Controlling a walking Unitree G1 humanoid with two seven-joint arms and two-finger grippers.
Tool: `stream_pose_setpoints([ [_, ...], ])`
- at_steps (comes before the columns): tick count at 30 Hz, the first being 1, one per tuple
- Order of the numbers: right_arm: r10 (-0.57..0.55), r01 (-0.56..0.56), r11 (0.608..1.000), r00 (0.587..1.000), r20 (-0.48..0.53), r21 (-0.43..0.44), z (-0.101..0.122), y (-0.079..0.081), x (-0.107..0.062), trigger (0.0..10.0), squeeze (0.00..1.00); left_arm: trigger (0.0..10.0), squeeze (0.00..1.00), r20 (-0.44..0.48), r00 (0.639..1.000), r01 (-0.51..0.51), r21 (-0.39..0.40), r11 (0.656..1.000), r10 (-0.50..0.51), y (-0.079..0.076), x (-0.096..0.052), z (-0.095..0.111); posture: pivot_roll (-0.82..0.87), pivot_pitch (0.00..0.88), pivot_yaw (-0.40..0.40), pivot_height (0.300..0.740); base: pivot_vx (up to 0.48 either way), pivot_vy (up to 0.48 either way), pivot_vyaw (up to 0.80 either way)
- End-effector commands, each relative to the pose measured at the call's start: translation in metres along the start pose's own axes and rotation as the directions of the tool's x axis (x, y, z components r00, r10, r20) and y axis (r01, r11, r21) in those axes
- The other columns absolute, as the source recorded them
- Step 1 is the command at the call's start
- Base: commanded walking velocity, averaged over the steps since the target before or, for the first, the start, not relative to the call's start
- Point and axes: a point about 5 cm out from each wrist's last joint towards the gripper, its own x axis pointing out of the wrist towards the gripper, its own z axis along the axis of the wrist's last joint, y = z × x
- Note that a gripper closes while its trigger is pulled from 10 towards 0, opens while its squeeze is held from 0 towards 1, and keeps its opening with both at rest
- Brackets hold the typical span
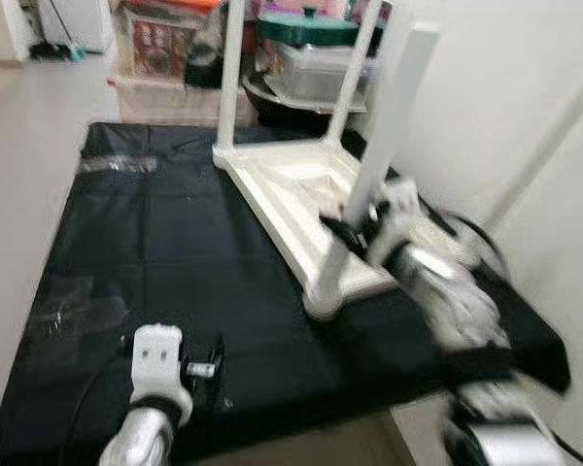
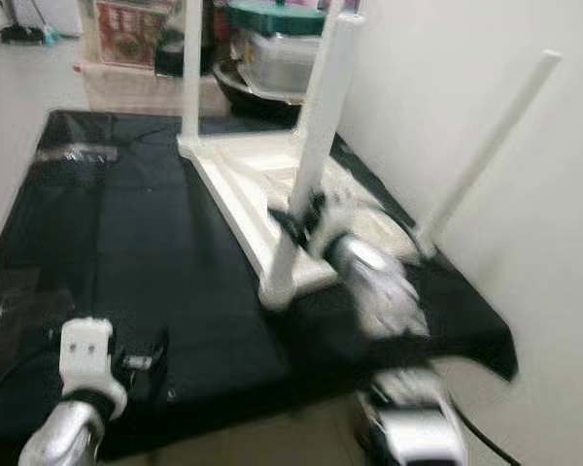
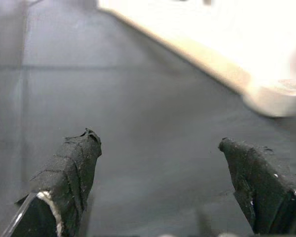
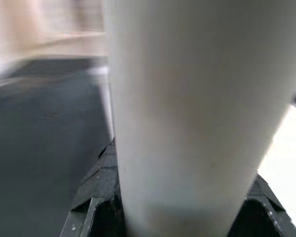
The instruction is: Building children table
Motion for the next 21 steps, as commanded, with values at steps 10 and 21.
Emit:
stream_pose_setpoints([
  [10,-0.293,0.293,0.956,0.946,-0.14,-0.018,-0.051,-0.006,-0.041,10.0,0.0,10.0,0.0,-0.035,0.999,-0.005,0.016,1.0,0.005,0.004,-0.002,-0.006,0.15,0.0,-0.15,0.74,0.0,0.0,0.0],
  [21,0.108,-0.116,0.987,0.991,0.076,0.113,0.009,0.004,-0.026,10.0,0.0,10.0,0.0,-0.03,0.999,-0.008,0.021,1.0,0.009,0.007,-0.001,-0.006,0.17,0.0,-0.158,0.74,0.0,0.0,0.0],
])
